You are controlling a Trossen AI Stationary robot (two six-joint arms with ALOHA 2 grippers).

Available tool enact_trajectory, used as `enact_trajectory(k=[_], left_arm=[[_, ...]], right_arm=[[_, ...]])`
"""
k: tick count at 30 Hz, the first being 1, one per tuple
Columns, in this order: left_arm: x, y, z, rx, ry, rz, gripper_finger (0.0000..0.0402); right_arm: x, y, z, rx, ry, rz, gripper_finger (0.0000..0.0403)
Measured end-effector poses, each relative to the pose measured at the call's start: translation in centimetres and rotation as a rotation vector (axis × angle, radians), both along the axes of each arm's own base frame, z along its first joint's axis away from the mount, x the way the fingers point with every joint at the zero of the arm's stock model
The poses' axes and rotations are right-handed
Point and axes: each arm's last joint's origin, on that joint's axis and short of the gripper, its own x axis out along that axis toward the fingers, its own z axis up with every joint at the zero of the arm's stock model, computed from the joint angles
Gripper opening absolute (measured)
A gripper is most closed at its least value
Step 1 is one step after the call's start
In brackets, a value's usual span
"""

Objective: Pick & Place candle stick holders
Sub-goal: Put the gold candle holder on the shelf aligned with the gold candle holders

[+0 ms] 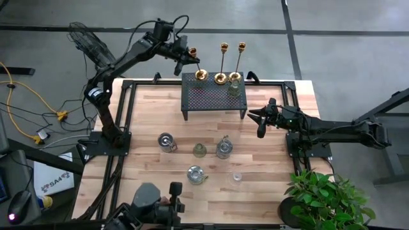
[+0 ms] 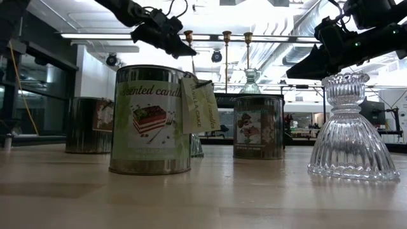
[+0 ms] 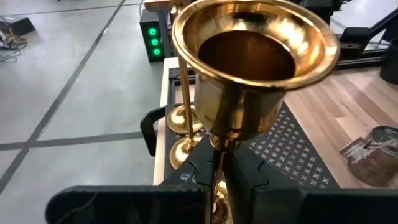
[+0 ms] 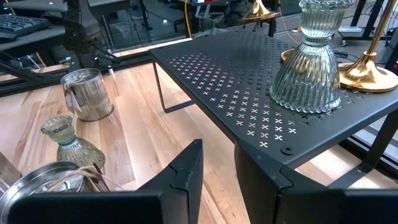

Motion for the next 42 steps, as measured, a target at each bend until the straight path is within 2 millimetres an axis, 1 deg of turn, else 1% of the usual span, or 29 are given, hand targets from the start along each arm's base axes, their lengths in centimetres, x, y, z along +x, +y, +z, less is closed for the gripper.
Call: enact_trajectory(k=[10, 16, 18, 21, 24, 32, 35, 37, 42], left_arm=[[0.8, -0.5, 0.1, 0.0, 0.005, 0.031, 0.0009], [2.4, -1.4, -0.4, 0.024, 0.049, 0.085, 0.0009], [3.3, -1.6, -0.6, 0.026, 0.055, 0.116, 0.0009], [3.9, -1.8, -1.1, 0.017, 0.081, 0.168, 0.0009], [4.5, -2.2, -1.1, 0.035, 0.096, 0.218, 0.0009], [4.6, -2.0, -1.2, -0.075, 0.098, 0.312, 0.0009], [4.7, -2.1, -1.1, -0.078, 0.096, 0.357, 0.0009], [4.7, -2.0, -1.1, -0.077, 0.095, 0.364, 0.0009], [4.8, -2.1, -1.2, -0.154, 0.086, 0.394, 0.0009]], right_arm=[[0.0, 0.0, 0.0, 0.0, 0.0, 0.0, 0.0084], [0.0, 0.0, 0.0, 0.0, 0.0, 0.0, 0.0084], [0.0, 0.0, 0.0, 0.0, 0.0, 0.0, 0.0084], [0.0, 0.0, 0.0, 0.0, 0.0, 0.0, 0.0084], [0.0, 0.0, 0.0, 0.0, 0.0, 0.0, 0.0084], [0.0, 0.0, 0.0, 0.0, 0.0, 0.0, 0.0084], [0.0, 0.0, 0.0, 0.0, 0.0, 0.0, 0.0084], [0.0, 0.0, 0.0, 0.0, 0.0, 0.0, 0.0084], [0.0, 0.0, 0.0, 0.0, 0.0, 0.0, 0.0084]])
